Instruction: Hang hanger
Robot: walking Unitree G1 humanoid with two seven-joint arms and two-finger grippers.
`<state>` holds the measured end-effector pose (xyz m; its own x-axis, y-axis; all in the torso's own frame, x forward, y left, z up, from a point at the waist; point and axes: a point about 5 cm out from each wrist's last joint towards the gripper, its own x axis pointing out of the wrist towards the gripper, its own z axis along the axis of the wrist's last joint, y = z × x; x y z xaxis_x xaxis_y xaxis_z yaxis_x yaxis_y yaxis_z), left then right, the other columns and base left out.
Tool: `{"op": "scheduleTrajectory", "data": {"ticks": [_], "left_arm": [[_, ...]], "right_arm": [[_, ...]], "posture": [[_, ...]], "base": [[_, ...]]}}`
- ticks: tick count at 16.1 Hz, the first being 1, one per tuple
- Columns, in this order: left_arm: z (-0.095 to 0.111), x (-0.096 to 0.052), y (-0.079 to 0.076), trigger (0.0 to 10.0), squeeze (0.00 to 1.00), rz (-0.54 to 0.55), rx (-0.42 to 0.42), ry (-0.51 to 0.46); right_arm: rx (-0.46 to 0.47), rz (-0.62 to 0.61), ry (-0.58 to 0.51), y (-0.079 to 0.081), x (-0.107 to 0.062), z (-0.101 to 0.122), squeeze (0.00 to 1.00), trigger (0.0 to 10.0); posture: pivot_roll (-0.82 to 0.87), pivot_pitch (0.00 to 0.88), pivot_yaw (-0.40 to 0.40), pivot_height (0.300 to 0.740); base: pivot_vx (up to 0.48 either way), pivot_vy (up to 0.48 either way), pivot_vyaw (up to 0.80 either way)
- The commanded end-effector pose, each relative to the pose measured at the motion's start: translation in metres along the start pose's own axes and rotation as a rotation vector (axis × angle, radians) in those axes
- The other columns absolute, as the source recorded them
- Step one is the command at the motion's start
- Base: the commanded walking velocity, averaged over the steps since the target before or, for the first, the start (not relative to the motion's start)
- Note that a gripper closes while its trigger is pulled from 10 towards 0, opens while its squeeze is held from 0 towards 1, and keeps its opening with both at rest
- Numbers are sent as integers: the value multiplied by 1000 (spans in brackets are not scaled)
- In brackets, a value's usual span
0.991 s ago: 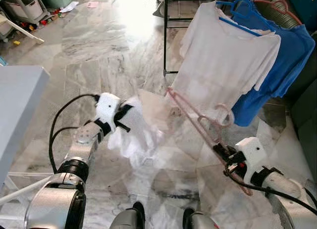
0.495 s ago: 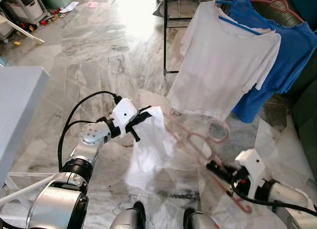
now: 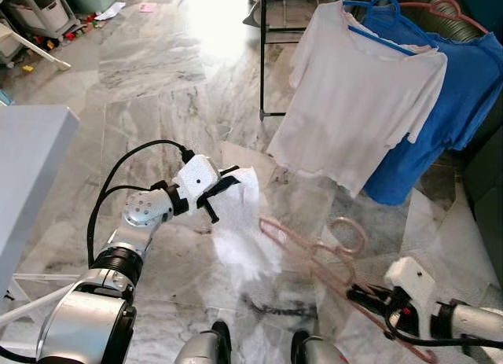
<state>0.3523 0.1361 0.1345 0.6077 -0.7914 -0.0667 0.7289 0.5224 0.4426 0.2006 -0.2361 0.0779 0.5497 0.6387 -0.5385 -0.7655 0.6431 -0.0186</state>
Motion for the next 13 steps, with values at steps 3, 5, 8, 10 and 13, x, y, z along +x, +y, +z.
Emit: {"op": "scheduleTrajectory", "data": {"ticks": [3, 5, 8, 10, 13], "left_arm": [[1, -4, 3, 10000, 0, -13, 38, 2], [0, -6, 3, 10000, 0, -16, 40, 0], [1, -5, 1, 10000, 0, -26, 43, -16], [3, -5, 0, 10000, 0, -31, 46, -29], [6, -4, -3, 10000, 0, -59, 39, -60]], "right_arm": [[-34, 17, 64, 0, -6, -5, 0, 10000], [-24, 13, 63, -2, -7, -6, 0, 10000], [-29, 25, 69, 1, -3, -7, 0, 10000], [-39, 4, 68, -2, 0, -7, 0, 10000], [-48, -23, 61, -6, 5, -8, 0, 10000]], "posture": [[-109, 227, 84, 740], [-108, 230, 86, 740], [-105, 230, 87, 740], [-101, 231, 88, 740], [-97, 231, 91, 740]], "base": [[0, 0, 0], [0, 0, 0], [0, 0, 0], [0, 0, 0], [0, 0, 0]]}}
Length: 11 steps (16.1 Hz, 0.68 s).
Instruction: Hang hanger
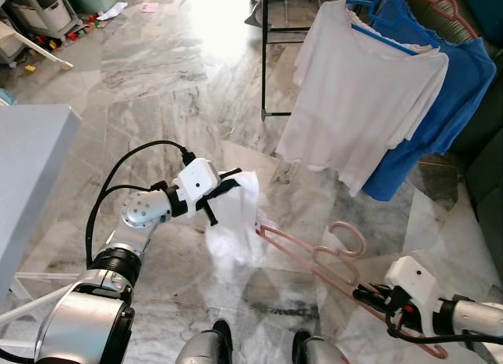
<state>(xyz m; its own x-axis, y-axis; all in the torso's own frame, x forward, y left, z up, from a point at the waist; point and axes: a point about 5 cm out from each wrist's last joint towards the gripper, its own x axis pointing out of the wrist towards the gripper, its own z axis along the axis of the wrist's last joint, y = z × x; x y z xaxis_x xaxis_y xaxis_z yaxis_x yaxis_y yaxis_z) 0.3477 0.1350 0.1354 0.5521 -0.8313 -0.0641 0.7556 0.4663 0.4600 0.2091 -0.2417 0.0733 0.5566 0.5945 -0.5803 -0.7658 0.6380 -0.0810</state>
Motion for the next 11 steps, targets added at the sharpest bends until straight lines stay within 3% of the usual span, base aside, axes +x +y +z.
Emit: {"op": "scheduleTrajectory", "data": {"ticks": [1, 8, 11], "left_arm": [[4, -1, 0, 10000, 0, -2, 18, -31], [14, 2, -3, 10000, 0, -30, 27, -104], [16, 1, -1, 10000, 0, -11, 31, -116]], "right_arm": [[6, 9, 9, 4, 3, -4, 0, 10000], [57, 10, 44, 3, 23, -21, 0, 10000], [130, -54, 103, 5, 30, -44, 0, 10000]], "posture": [[-97, 231, 91, 740], [-82, 232, 92, 740], [-75, 233, 88, 740]], "base": [[0, 0, 0], [0, 0, 0], [0, 0, 0]]}}
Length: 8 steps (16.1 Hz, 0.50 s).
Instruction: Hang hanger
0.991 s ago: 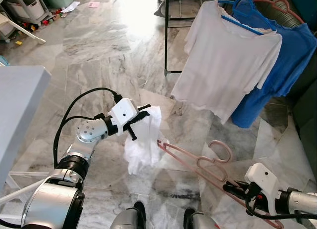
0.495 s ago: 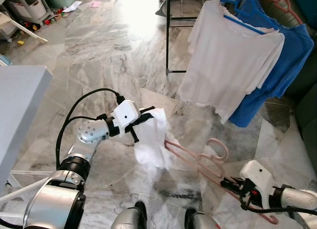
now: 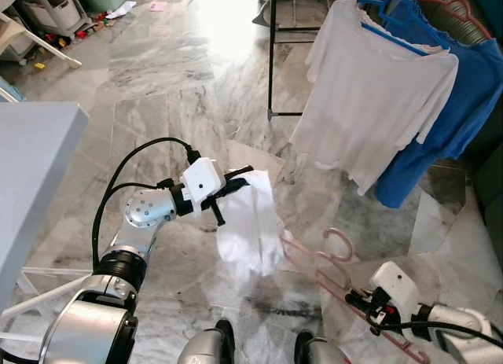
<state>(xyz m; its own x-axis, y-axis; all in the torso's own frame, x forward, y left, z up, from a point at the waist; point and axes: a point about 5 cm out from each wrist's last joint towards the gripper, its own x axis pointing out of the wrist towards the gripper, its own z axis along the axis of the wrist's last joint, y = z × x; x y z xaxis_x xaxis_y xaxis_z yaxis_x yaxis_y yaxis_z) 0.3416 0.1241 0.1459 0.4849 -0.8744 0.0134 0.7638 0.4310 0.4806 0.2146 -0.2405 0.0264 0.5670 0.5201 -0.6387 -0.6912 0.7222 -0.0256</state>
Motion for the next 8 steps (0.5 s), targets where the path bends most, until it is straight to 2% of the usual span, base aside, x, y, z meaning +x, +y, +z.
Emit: {"op": "scheduleTrajectory", "data": {"ticks": [1, 2, 4, 5, 6, 7, 8], "left_arm": [[2, -5, 4, 10000, 0, 29, 10, -8], [2, -6, 4, 10000, 0, 36, 7, -8], [1, -8, 4, 10000, 0, 56, -11, -14], [1, -8, 3, 10000, 0, 58, -14, -16], [-1, -8, -2, 10000, 0, 66, -30, -24], [-3, -7, -11, 10000, 0, 71, -49, -34], [-4, -6, -15, 10000, 0, 69, -55, -37]], "right_arm": [[34, -18, 34, 3, 0, -13, 0, 10000], [62, -70, 43, -1, 0, -18, 0, 10000], [177, -303, 43, -24, -3, -28, 0, 10000], [208, -349, 33, -29, -5, -28, 0, 10000], [256, -489, -19, -45, -9, -24, 0, 10000], [338, -632, -127, -62, -15, -10, 0, 10000], [373, -674, -174, -68, -18, -5, 0, 10000]], "posture": [[-75, 234, 88, 740], [-75, 234, 88, 740], [-75, 235, 90, 740], [-75, 235, 92, 740], [-75, 234, 94, 740], [-76, 234, 96, 740], [-76, 234, 96, 740]], "base": [[0, 0, 0], [0, 0, 0], [0, 0, 0], [0, 0, 0], [0, 0, 0], [0, 0, 0], [0, 0, 0]]}}
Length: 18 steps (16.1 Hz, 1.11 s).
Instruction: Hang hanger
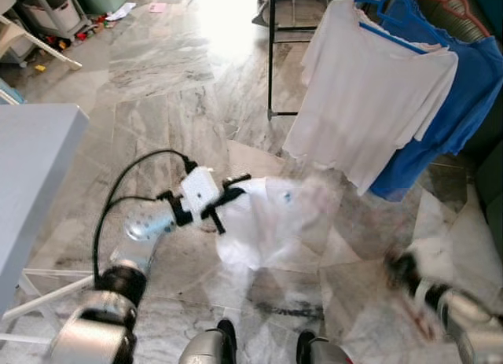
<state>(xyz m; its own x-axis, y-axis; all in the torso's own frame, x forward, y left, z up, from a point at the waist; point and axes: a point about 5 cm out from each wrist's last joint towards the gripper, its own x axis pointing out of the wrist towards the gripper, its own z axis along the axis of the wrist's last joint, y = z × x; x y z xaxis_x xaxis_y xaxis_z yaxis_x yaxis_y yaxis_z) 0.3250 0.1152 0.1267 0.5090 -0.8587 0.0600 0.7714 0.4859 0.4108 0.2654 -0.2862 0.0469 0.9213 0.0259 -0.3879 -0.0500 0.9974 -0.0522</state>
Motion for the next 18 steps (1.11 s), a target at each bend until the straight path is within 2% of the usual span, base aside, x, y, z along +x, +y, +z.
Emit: {"op": "scheduleTrajectory", "data": {"ticks": [1, 2, 3, 4, 6, 7, 9, 11, 13, 14, 16, 18], "left_arm": [[1, -1, -7, 10000, 0, 14, 4, -23], [0, 0, -13, 10000, 0, 12, -3, -30], [-1, 6, -29, 10000, 0, 6, -9, -46], [-1, 8, -34, 10000, 0, 0, -11, -50], [2, 18, -45, 10000, 0, -12, -11, -77], [6, 26, -51, 10000, 0, -32, 6, -91], [8, 34, -57, 10000, 0, -61, 36, -95], [4, 37, -62, 10000, 0, -77, 30, -69], [-5, 34, -70, 10000, 0, -108, 22, -21], [-13, 30, -77, 10000, 0, -125, 33, 16], [-22, 24, -82, 10000, 0, -141, 35, 56], [-28, 19, -82, 10000, 0, -127, 58, 91]], "right_arm": [[146, -129, -85, -15, -1, 13, 0, 10000], [185, -133, -129, -14, 2, 23, 0, 10000], [292, -113, -218, -6, 10, 46, 0, 10000], [317, -103, -241, -3, 12, 52, 0, 10000], [480, -80, -305, 10, 20, 73, 0, 10000], [626, -26, -327, 27, 27, 84, 0, 10000], [743, 81, -309, 57, 30, 93, 0, 10000], [859, 187, -301, 85, 28, 99, 0, 10000], [867, 290, -299, 105, 22, 104, 0, 10000], [866, 379, -284, 119, 15, 105, 0, 10000], [838, 460, -266, 131, 7, 104, 0, 10000], [867, 631, -244, 146, -10, 108, 0, 10000]], "posture": [[-75, 231, 98, 740], [-74, 231, 98, 740], [-73, 230, 95, 740], [-73, 229, 94, 740], [-76, 229, 85, 740], [-75, 229, 79, 740], [-75, 229, 72, 740], [-80, 232, 68, 740], [-87, 235, 70, 740], [-91, 236, 70, 740], [-93, 236, 70, 740], [-97, 236, 68, 740]], "base": [[0, 0, 0], [0, 0, 0], [0, 0, 0], [0, 0, 0], [0, 0, 0], [0, 0, 0], [0, 0, 0], [0, 0, 0], [0, 0, 0], [0, 0, 0], [0, 0, 0], [0, 0, 0]]}}
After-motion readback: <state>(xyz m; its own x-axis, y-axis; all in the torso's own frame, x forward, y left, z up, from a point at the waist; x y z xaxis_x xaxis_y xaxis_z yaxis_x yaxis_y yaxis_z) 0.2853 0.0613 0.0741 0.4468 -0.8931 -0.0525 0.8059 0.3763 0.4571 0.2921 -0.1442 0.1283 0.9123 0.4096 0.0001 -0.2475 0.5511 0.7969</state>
